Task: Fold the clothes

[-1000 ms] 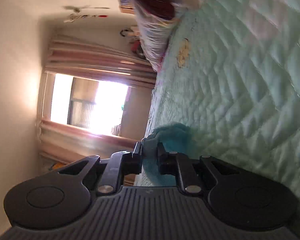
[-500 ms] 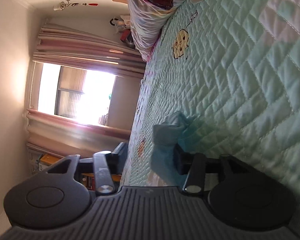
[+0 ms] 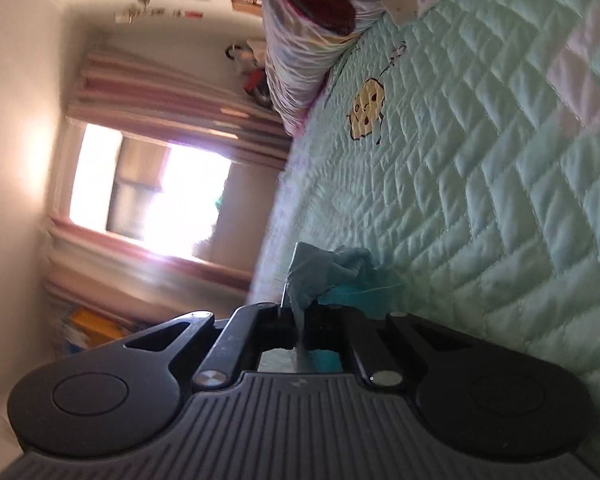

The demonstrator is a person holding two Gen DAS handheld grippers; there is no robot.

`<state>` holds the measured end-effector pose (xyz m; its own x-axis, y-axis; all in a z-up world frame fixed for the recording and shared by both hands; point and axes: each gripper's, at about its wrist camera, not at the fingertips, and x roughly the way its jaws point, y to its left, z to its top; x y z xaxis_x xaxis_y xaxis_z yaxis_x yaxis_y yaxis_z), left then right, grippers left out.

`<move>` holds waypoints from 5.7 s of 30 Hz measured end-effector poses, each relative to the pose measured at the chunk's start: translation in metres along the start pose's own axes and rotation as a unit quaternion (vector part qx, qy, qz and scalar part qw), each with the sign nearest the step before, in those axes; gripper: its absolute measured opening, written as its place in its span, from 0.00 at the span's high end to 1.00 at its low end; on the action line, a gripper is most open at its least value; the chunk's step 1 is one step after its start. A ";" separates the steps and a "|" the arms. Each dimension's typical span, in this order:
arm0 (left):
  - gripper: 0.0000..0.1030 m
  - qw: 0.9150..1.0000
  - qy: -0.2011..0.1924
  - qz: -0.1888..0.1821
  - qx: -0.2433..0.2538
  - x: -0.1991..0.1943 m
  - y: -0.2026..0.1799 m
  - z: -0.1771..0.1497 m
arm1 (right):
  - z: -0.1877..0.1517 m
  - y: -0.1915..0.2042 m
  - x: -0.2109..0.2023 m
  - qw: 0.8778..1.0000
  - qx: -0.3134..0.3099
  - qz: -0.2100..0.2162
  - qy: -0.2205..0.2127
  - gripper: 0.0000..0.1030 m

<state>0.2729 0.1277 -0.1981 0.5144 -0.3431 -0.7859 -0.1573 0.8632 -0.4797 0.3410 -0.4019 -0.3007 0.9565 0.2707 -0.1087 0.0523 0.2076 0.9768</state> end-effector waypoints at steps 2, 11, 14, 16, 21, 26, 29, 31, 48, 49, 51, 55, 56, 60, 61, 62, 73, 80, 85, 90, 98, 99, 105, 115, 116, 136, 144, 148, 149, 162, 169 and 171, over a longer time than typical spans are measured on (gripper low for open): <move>0.06 1.000 0.008 -0.018 0.005 -0.006 0.002 -0.007 | 0.002 -0.008 -0.001 0.999 0.039 0.020 -0.002 0.97; 0.04 0.995 0.029 -0.079 0.055 -0.038 0.029 -0.044 | 0.020 0.073 0.003 0.994 -0.098 0.014 -0.033 0.97; 0.04 0.994 0.030 -0.097 0.047 -0.041 0.045 -0.048 | 0.027 0.094 0.013 0.987 -0.138 -0.066 -0.037 0.97; 0.04 0.993 0.028 -0.113 0.036 -0.042 0.055 -0.047 | 0.031 0.101 0.015 0.986 -0.142 -0.084 -0.037 0.97; 0.04 0.988 0.017 -0.150 0.022 -0.049 0.066 -0.044 | 0.017 0.096 0.013 0.973 -0.171 -0.153 -0.026 0.97; 0.03 0.982 0.016 -0.186 0.018 -0.054 0.073 -0.047 | -0.007 0.091 0.006 0.963 -0.209 -0.169 -0.035 0.97; 0.03 0.979 0.013 -0.200 0.021 -0.058 0.080 -0.048 | -0.032 0.122 0.016 0.950 -0.269 -0.157 -0.024 0.97; 0.03 0.978 0.006 -0.206 0.023 -0.063 0.086 -0.048 | -0.062 0.160 0.029 0.938 -0.324 -0.126 -0.006 0.97; 0.01 0.954 -0.060 -0.292 0.025 -0.084 0.136 -0.048 | -0.488 0.206 0.109 0.681 -0.681 -0.002 0.270 0.94; 0.01 0.952 -0.060 -0.298 0.028 -0.084 0.137 -0.048 | -0.492 0.204 0.107 0.674 -0.690 -0.006 0.263 0.94; 0.01 0.948 -0.059 -0.313 0.032 -0.085 0.136 -0.047 | -0.496 0.205 0.105 0.668 -0.702 -0.013 0.248 0.94; 0.01 0.938 -0.058 -0.339 0.047 -0.093 0.131 -0.046 | -0.499 0.209 0.100 0.671 -0.704 -0.025 0.232 0.94; 0.01 0.936 -0.059 -0.344 0.050 -0.096 0.130 -0.046 | -0.500 0.208 0.100 0.674 -0.702 -0.026 0.230 0.94; 0.01 0.930 -0.055 -0.359 0.055 -0.099 0.129 -0.049 | -0.489 0.208 0.102 0.716 -0.664 -0.027 0.216 0.94; 0.01 0.929 -0.053 -0.361 0.055 -0.099 0.129 -0.050 | -0.483 0.208 0.106 0.736 -0.642 -0.026 0.213 0.94; 0.01 0.928 -0.051 -0.364 0.056 -0.099 0.128 -0.051 | -0.471 0.213 0.108 0.761 -0.614 -0.025 0.208 0.94; 0.01 0.927 -0.048 -0.367 0.060 -0.099 0.127 -0.052 | -0.391 0.261 0.131 0.925 -0.329 0.050 0.181 0.91; 0.01 0.927 -0.047 -0.368 0.054 -0.099 0.131 -0.051 | -0.526 0.244 0.154 0.793 -0.538 0.033 0.285 0.91; 0.01 0.927 -0.045 -0.369 0.049 -0.098 0.132 -0.052 | -0.574 0.226 0.149 0.705 -0.653 0.009 0.276 0.82; 0.01 0.927 -0.047 -0.369 0.046 -0.101 0.131 -0.052 | -0.587 0.225 0.140 0.635 -0.727 0.000 0.261 0.40; 0.01 0.924 -0.059 -0.374 0.046 -0.112 0.132 -0.053 | -0.542 0.261 0.105 0.697 -0.668 0.058 0.254 0.29; 0.01 0.925 -0.060 -0.373 0.046 -0.112 0.132 -0.053 | -0.518 0.263 0.102 0.742 -0.613 0.070 0.261 0.29; 0.01 0.930 -0.060 -0.361 0.045 -0.110 0.134 -0.054 | -0.380 0.226 0.104 0.904 -0.372 0.020 0.209 0.29; 0.01 0.935 -0.038 -0.350 0.038 -0.090 0.135 -0.050 | -0.238 0.118 0.101 0.955 -0.221 -0.173 0.101 0.82; 0.01 0.935 -0.036 -0.350 0.036 -0.089 0.136 -0.050 | -0.236 0.122 0.101 0.958 -0.219 -0.155 0.099 0.82; 0.01 0.943 -0.034 -0.330 0.037 -0.095 0.129 -0.054 | -0.233 0.115 0.078 0.938 -0.214 -0.148 0.228 0.74; 0.01 0.958 -0.034 -0.285 0.010 -0.109 0.126 -0.059 | -0.230 0.111 0.024 0.940 -0.216 -0.139 0.224 0.61; 0.01 0.967 -0.040 -0.250 -0.007 -0.118 0.127 -0.056 | -0.233 0.114 0.006 0.946 -0.208 -0.149 0.199 0.67; 0.01 0.970 -0.043 -0.237 -0.009 -0.120 0.127 -0.053 | -0.237 0.118 0.001 0.951 -0.200 -0.122 0.200 0.65; 0.01 0.985 -0.104 -0.138 -0.016 -0.091 0.083 0.095 | -0.286 0.138 0.009 0.937 -0.247 -0.079 0.234 0.60; 0.01 0.968 -0.101 -0.214 -0.086 -0.010 0.091 0.169 | -0.310 0.140 0.058 0.943 -0.204 -0.045 0.258 0.55; 0.06 0.982 -0.113 -0.129 -0.077 0.009 0.108 0.174 | -0.313 0.137 0.061 0.939 -0.219 -0.050 0.260 0.51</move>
<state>0.4074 0.2826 -0.1885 0.7248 -0.4377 -0.5320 -0.1134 0.6858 -0.7189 0.3167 -0.0626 -0.2309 0.6775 0.6283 -0.3823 -0.0983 0.5925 0.7996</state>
